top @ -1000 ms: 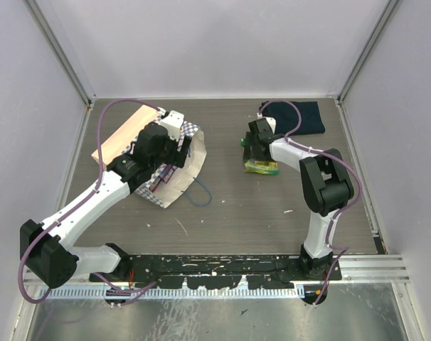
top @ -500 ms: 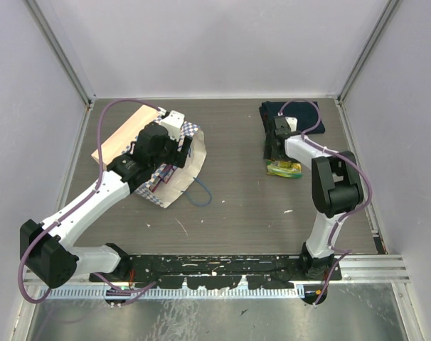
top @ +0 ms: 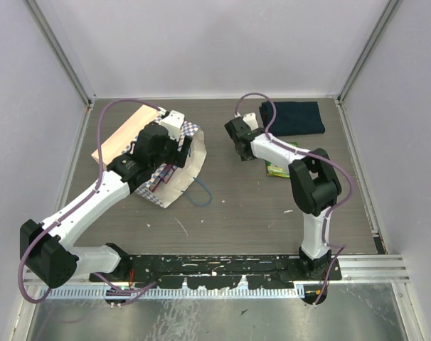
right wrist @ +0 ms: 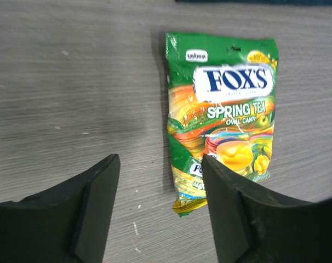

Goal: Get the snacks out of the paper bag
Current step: Move the snack to the center of the board.

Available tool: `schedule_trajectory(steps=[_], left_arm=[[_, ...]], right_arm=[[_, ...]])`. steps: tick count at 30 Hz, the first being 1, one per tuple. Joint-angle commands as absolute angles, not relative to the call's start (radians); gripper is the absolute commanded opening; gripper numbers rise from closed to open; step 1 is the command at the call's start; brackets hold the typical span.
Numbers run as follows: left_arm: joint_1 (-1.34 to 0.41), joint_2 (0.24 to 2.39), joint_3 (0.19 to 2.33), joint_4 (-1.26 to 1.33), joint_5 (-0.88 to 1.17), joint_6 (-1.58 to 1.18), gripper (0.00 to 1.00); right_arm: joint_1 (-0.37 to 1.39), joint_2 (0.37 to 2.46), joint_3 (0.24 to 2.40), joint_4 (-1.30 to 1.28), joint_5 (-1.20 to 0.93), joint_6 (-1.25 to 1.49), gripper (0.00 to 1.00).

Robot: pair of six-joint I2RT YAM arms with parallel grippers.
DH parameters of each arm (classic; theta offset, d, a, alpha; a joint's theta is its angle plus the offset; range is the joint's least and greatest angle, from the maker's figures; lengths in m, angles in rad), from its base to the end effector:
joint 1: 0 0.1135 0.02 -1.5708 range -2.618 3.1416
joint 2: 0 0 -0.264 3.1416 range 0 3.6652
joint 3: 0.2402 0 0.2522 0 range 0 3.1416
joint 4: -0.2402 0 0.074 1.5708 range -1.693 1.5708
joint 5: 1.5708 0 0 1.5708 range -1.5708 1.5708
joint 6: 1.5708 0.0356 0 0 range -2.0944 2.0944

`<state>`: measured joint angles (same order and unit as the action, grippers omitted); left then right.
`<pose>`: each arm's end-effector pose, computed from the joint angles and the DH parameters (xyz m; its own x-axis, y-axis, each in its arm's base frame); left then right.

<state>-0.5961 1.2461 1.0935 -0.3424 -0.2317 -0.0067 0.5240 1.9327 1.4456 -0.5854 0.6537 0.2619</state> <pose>0.2385 -0.1519 0.3342 -0.3956 0.2605 -0.8807 0.3766 0.9206 0.1032 0.3631 0.1848 0.2089 -0.7723 -0.2089 -0.5999 0.0563 0.9181 -0.3922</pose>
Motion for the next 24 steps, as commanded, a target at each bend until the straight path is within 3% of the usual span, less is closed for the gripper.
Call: schedule_trajectory(steps=[1,20,24], left_arm=[[-0.599,1.230,1.093,-0.298,-0.236,0.003,0.82],[-0.599,1.235,1.089,-0.298,-0.226,0.002,0.82],[-0.599,1.236,1.088,-0.298,-0.225,0.002,0.82]], right_arm=[[0.506,1.979,1.421,-0.639,0.807,0.240,0.64],[0.404,2.030,1.288,-0.590,0.843,0.216,0.40],[0.381,2.031,1.260,-0.577,0.829,0.236,0.26]])
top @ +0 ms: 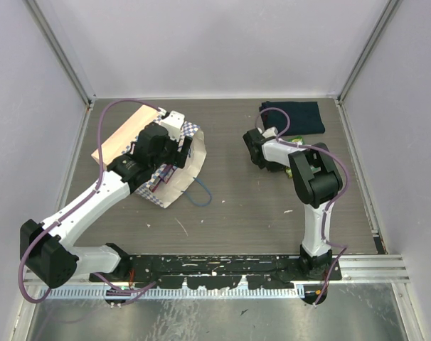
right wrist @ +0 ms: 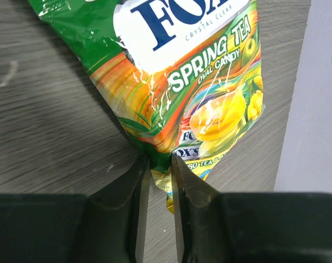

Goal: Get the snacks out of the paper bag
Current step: Move the snack to the center of the board, then take out the snack from the paper bag.

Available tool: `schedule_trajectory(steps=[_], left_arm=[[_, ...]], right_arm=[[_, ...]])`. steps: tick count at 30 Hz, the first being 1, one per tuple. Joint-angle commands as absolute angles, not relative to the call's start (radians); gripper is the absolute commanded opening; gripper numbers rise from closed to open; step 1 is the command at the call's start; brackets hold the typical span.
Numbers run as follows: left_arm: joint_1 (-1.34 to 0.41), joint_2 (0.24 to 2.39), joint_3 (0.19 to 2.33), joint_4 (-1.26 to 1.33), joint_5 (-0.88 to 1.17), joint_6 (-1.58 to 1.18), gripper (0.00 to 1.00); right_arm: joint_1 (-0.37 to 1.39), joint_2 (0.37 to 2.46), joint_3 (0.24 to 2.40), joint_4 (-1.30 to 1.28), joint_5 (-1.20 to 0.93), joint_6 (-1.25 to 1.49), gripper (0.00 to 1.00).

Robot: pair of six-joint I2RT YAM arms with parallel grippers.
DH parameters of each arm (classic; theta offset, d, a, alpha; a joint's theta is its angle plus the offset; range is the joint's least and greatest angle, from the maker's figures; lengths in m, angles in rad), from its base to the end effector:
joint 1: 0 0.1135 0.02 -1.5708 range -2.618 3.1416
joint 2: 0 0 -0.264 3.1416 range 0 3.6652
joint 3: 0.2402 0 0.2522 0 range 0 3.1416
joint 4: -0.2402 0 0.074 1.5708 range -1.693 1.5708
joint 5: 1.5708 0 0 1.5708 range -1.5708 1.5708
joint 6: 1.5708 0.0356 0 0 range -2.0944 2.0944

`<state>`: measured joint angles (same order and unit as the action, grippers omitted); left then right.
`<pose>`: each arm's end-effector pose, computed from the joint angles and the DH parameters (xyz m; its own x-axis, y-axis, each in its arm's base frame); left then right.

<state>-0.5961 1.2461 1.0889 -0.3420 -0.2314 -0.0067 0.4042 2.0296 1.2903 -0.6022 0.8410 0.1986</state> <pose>0.2384 -0.1518 0.3326 -0.3987 0.2626 -0.8787 0.3772 0.9203 0.1039 0.3603 0.1253 0.1343 -0.8988 -0.2414 -0.3660 0.0723 0.7418 -0.6667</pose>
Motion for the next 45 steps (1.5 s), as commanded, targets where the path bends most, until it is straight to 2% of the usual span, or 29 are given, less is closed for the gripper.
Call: schedule_trajectory(steps=[1,6,17,18,20,22,23,26,29,31,33,35,36,38,45], left_arm=[[-0.600,1.238,1.089,-0.296,-0.224,0.002,0.82],[-0.598,1.242,1.089,-0.296,-0.218,0.000,0.82],[-0.599,1.258,1.104,-0.299,-0.209,0.001,0.82],[-0.600,1.258,1.103,-0.299,-0.209,0.002,0.82],[-0.600,1.257,1.103,-0.294,-0.209,0.002,0.82],[-0.599,1.257,1.105,-0.292,-0.211,0.002,0.82],[-0.600,1.256,1.108,-0.293,-0.211,0.001,0.82],[-0.599,1.255,1.113,-0.294,-0.215,0.000,0.82],[-0.599,1.261,1.131,-0.305,-0.221,-0.001,0.82],[-0.600,1.262,1.147,-0.312,-0.224,-0.005,0.82],[-0.599,1.277,1.165,-0.325,-0.234,-0.016,0.82],[-0.599,1.298,1.187,-0.344,-0.255,-0.033,0.82],[-0.599,1.303,1.207,-0.358,-0.270,-0.046,0.82],[-0.599,1.310,1.242,-0.396,-0.297,-0.073,0.82],[-0.598,1.324,1.357,-0.579,-0.354,-0.155,0.83]], right_arm=[[0.373,2.033,1.253,-0.578,0.830,0.243,0.22],[0.324,2.018,1.228,-0.578,0.838,0.288,0.14],[0.213,1.992,1.244,-0.550,0.835,0.311,0.15],[0.214,1.989,1.244,-0.548,0.821,0.309,0.23],[0.223,1.965,1.239,-0.541,0.801,0.302,0.48],[0.258,1.912,1.221,-0.522,0.830,0.292,0.79],[0.281,1.879,1.216,-0.519,0.860,0.290,0.89],[0.359,1.756,1.210,-0.509,0.899,0.308,1.00],[0.430,1.612,1.171,-0.430,0.741,0.369,1.00],[0.431,1.507,1.073,-0.283,0.399,0.453,1.00],[0.434,1.423,0.925,-0.040,0.072,0.634,1.00],[0.470,1.393,0.756,0.338,-0.108,0.858,1.00],[0.506,1.411,0.708,0.481,-0.135,0.935,1.00],[0.578,1.488,0.719,0.600,-0.142,1.021,0.99],[0.735,1.827,0.793,1.113,-0.146,1.342,0.78]])
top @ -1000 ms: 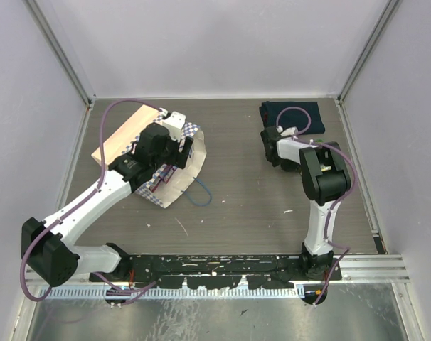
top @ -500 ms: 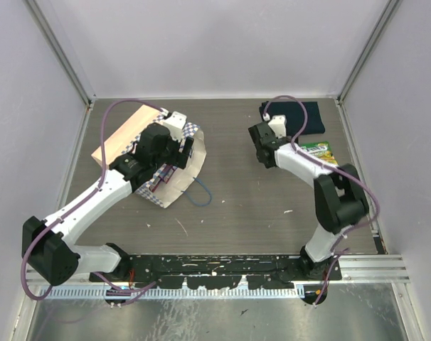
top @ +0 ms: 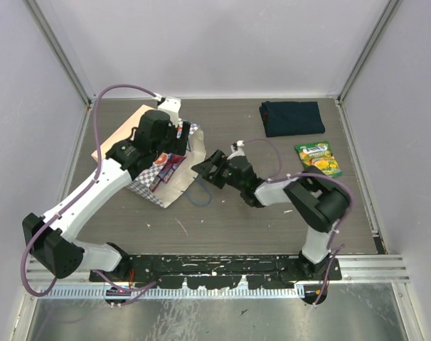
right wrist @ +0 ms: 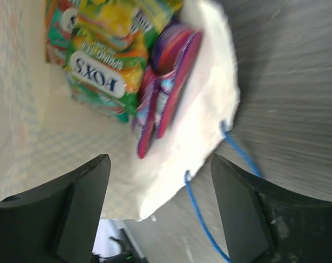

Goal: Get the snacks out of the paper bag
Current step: Take out the snack from the paper bag.

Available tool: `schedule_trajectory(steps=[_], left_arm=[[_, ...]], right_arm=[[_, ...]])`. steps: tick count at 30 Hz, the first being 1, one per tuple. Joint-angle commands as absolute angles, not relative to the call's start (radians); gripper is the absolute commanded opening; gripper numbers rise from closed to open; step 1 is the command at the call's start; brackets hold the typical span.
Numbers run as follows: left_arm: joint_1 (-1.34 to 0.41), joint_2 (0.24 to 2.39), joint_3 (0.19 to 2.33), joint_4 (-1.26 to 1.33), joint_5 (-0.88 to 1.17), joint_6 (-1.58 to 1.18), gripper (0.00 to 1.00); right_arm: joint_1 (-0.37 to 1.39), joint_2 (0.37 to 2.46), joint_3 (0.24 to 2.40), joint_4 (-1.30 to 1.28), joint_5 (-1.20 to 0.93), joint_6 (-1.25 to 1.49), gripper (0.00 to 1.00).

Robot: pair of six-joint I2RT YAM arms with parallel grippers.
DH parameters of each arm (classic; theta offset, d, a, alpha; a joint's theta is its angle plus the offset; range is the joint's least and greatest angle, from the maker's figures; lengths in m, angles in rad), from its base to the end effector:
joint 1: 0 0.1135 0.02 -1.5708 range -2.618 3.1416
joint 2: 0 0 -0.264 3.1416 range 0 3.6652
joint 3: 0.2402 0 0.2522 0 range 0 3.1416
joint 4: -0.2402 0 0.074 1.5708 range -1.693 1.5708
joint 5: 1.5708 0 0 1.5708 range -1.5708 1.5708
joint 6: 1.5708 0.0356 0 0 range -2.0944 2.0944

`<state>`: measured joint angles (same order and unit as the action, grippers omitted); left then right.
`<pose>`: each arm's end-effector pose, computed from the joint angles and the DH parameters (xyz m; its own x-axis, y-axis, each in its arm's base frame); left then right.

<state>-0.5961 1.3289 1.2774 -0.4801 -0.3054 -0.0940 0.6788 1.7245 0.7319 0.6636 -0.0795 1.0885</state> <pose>0.2522 -0.1582 0.3624 -0.4478 0.1956 -0.8725 0.2802 0.9573 0.0708 0.2692 0.2208 0.1667 -0.7229 0.5515 -0.4162 -0.0946 0.5177 0.8503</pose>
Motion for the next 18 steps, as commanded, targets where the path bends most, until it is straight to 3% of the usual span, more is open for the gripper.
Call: schedule_trajectory(steps=[1,9,18], left_arm=[[-0.598,1.322,1.363,-0.597,-0.354,-0.161,0.83],[-0.598,1.308,1.375,-0.696,-0.331,-0.187,0.82],[-0.598,1.238,1.372,-0.725,-0.349,-0.179,0.84]], right_arm=[[0.752,1.865,0.815,1.151,-0.137,1.368,0.76],[0.823,2.167,1.021,1.273,-0.058,1.520,0.63],[0.839,2.282,1.230,1.044,-0.009,1.500,0.59]])
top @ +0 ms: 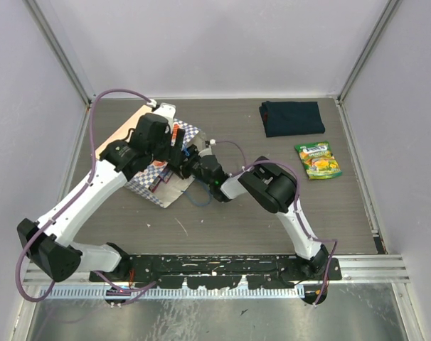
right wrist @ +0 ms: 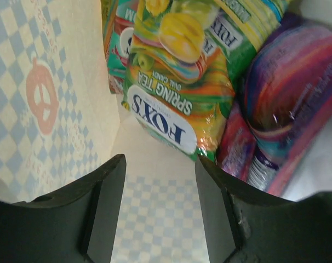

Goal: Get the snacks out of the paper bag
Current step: Take out the snack from the paper bag.

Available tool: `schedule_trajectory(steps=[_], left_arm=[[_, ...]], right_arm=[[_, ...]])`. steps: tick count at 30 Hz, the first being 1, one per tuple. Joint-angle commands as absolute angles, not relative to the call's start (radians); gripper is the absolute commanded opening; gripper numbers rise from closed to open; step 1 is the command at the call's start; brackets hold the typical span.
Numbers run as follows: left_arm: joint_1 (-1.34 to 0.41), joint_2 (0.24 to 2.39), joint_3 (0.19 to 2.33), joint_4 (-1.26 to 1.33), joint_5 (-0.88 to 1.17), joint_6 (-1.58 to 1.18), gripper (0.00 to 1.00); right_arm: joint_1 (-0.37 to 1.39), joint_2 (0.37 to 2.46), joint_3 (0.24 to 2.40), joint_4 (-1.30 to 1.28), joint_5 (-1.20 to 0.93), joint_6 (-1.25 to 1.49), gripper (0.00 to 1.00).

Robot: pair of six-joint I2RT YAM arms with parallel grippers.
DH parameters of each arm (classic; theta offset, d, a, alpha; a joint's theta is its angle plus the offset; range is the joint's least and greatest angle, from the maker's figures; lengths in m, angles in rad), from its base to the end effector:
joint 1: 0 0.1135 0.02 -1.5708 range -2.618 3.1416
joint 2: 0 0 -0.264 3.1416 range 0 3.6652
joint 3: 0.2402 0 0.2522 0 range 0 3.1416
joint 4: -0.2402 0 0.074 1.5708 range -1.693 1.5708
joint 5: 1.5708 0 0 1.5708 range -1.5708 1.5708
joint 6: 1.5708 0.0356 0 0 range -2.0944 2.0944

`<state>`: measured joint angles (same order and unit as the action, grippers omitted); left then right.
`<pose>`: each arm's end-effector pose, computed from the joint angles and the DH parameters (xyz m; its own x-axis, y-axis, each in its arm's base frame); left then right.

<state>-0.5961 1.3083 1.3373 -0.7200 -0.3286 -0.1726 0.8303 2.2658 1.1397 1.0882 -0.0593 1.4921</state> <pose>0.2362 -0.1463 0.3669 -0.5755 0.1940 -0.7945 0.2302 0.9706 0.0703 0.3075 0.3395 0.1168 -0.7764 0.6256 -0.0763 -0.0356 0.0774 0.9964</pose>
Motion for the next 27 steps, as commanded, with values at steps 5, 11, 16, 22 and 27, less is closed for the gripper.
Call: schedule_trajectory(steps=[5,11,16,22,27], left_arm=[[-0.598,1.225,1.364,-0.734,-0.362,-0.172,0.84],[-0.598,1.212,1.357,-0.732,-0.366,-0.166,0.85],[-0.598,1.212,1.354,-0.729,-0.363,-0.165,0.85],[-0.598,1.208,1.352,-0.728,-0.361,-0.163,0.85],[-0.598,1.205,1.354,-0.689,-0.361,-0.171,0.86]], right_arm=[[0.847,2.348,1.312,0.919,0.000,1.497,0.57],[0.850,2.366,1.318,0.834,0.026,1.477,0.56],[0.851,2.364,1.343,0.792,0.036,1.445,0.56],[0.853,2.425,1.425,0.890,-0.009,1.448,0.26],[0.862,2.315,1.332,0.887,-0.009,1.348,0.02]])
